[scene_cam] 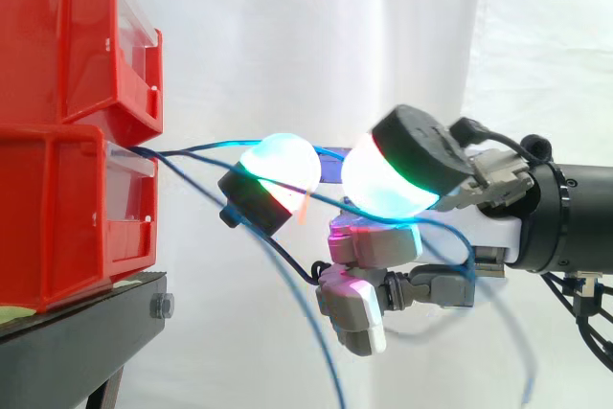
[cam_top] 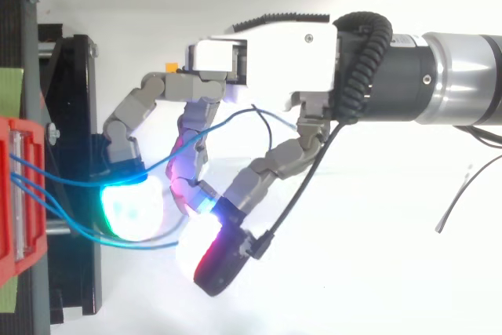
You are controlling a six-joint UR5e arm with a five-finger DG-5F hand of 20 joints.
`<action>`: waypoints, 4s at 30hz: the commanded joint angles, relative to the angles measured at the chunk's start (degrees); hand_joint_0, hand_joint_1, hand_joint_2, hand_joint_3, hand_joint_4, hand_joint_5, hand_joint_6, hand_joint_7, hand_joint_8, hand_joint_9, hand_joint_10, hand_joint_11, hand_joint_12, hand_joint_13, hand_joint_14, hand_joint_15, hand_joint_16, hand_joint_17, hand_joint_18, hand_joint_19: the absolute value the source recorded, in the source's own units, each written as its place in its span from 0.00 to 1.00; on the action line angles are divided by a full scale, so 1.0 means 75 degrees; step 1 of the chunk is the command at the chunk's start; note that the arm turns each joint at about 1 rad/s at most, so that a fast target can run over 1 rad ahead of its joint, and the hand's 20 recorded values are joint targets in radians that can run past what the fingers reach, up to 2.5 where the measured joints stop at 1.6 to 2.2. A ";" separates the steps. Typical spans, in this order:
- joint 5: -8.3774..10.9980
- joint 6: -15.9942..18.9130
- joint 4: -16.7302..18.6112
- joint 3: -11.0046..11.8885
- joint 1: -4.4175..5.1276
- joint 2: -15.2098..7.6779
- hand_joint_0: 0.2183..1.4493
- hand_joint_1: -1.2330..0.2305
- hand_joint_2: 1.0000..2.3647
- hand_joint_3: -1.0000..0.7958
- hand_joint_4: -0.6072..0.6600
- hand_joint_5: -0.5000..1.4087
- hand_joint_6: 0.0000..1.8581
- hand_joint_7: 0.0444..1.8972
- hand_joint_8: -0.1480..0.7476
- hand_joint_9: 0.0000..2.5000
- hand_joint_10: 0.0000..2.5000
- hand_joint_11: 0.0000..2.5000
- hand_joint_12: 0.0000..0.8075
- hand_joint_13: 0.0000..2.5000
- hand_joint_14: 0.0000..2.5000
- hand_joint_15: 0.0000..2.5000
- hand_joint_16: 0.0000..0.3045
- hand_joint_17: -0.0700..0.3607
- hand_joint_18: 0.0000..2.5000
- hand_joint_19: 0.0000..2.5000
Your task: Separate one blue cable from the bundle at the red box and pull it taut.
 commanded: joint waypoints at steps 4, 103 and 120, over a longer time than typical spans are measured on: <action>-0.0015 0.0000 0.0014 0.0000 0.0004 -0.0002 0.17 0.16 0.00 0.28 0.46 0.20 0.50 0.41 0.47 0.57 0.01 0.47 0.48 0.50 0.01 0.31 0.21 0.49 0.45 0.31; 0.0184 0.0187 0.0248 0.0012 -0.0394 -0.0061 0.31 0.45 0.01 0.41 0.72 0.18 0.46 0.45 0.86 0.77 1.00 0.99 0.88 0.85 1.00 0.73 0.85 0.61 1.00 0.30; 0.0395 0.0199 0.0201 0.0129 -0.0265 -0.0061 0.30 0.39 0.01 0.51 0.72 0.18 0.48 0.44 0.77 0.78 1.00 1.00 0.73 0.83 1.00 0.70 0.87 0.63 1.00 0.39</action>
